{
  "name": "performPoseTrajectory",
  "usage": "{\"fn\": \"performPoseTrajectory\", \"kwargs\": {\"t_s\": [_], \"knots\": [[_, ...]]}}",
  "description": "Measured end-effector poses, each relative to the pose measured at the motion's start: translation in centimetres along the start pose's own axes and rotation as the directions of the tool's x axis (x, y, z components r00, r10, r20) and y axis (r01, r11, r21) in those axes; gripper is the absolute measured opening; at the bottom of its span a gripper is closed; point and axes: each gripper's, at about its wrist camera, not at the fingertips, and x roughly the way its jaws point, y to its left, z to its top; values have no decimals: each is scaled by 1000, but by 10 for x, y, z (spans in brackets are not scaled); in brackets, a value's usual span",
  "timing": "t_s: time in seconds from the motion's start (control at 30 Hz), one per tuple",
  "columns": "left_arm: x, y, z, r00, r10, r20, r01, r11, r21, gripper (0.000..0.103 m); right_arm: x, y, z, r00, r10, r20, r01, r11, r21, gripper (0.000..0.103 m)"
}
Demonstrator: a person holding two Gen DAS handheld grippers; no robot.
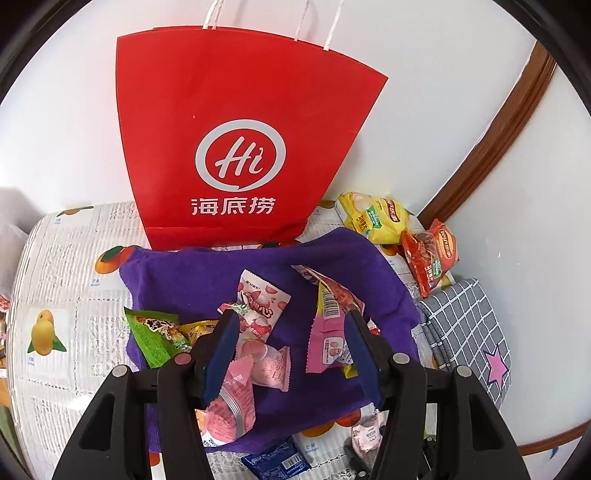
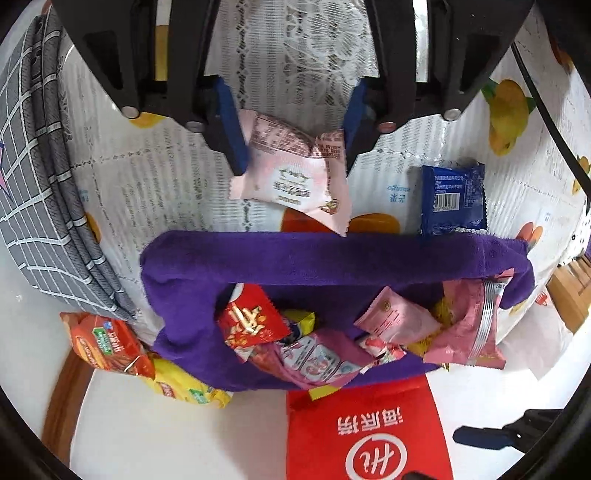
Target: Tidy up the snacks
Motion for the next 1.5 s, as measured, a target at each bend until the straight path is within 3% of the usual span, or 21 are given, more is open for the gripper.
{"fn": "performPoseTrajectory", "kwargs": {"t_s": [0.3, 0.4, 0.87, 1.1, 1.27, 1.5], "knots": [[2, -8, -3, 1000, 0, -10, 0, 1000, 18, 57, -4, -26, -9, 998, 43, 52, -46, 997, 66, 45], [1, -9, -4, 1000, 0, -10, 0, 1000, 21, 57, -6, -26, -18, 992, 54, 112, -61, 996, 60, 47], [-20, -29, -24, 999, 38, 24, -39, 998, 44, 57, -7, -28, -18, 991, 66, 114, -74, 995, 67, 48], [-40, -32, -63, 995, 93, 38, -95, 994, 61, 57, -8, -25, -17, 992, 50, 113, -57, 997, 57, 47], [-43, -25, -106, 990, 136, 29, -137, 989, 54, 57, -9, -36, -20, 985, 113, 129, -126, 987, 96, 47], [-24, -11, -169, 986, 163, -33, -161, 986, 50, 57, -11, -37, -23, 982, 132, 136, -147, 983, 108, 46]]}}
